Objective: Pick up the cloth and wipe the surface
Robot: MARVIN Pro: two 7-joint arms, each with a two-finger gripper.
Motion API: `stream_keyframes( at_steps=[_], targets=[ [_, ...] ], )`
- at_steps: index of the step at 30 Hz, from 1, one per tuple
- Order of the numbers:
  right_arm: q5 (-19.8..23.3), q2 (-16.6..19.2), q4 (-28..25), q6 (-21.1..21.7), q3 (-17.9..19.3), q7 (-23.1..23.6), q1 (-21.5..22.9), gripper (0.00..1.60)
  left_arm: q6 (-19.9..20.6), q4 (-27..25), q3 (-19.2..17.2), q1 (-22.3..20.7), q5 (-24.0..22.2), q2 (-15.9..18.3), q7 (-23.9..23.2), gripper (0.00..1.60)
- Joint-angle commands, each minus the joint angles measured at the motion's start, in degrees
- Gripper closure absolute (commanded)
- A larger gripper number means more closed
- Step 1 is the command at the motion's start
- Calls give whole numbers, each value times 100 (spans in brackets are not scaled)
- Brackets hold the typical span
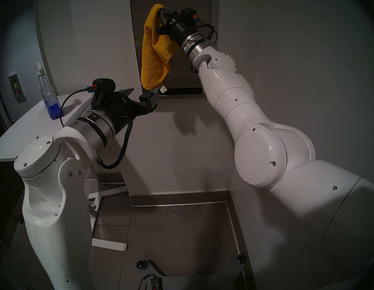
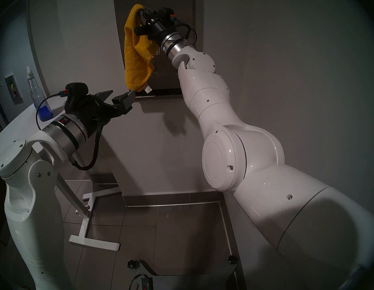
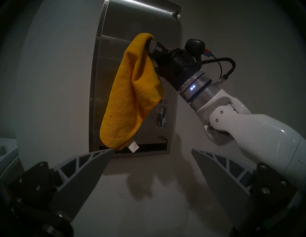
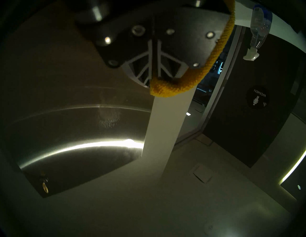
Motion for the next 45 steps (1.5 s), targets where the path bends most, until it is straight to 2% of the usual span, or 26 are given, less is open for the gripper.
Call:
stream_keyframes(
  at_steps=[1,3,8,12,15,19,26,35,45],
  targets=[
    [221,-175,-666,51,54,245,-276,160,-61,-141,-18,-127,2,5,0,0],
    [325,-234,-883,67,121,323,-381,160,-62,-142,-18,-129,5,3,-4,0],
    [408,-279,-1037,104,165,432,-501,160,-63,-144,-19,-130,9,0,-7,0],
    [481,-348,-1434,227,198,546,-744,160,-64,-145,-20,-132,13,-3,-11,0],
    [507,-362,-1478,258,211,584,-778,160,-64,-146,-20,-133,15,-4,-12,0],
    [544,-425,-1870,436,227,663,-1011,160,-65,-147,-21,-135,21,-7,-16,0],
    [555,-484,-2263,660,229,714,-1241,160,-67,-147,-22,-138,29,-12,-20,0],
    [511,-682,-2919,1351,-95,1017,-1909,160,-64,-147,-23,-135,39,-19,-30,0],
    [496,-597,-3579,1971,-351,1368,-2339,160,-61,-142,-24,-130,47,-25,-41,0]
  ],
)
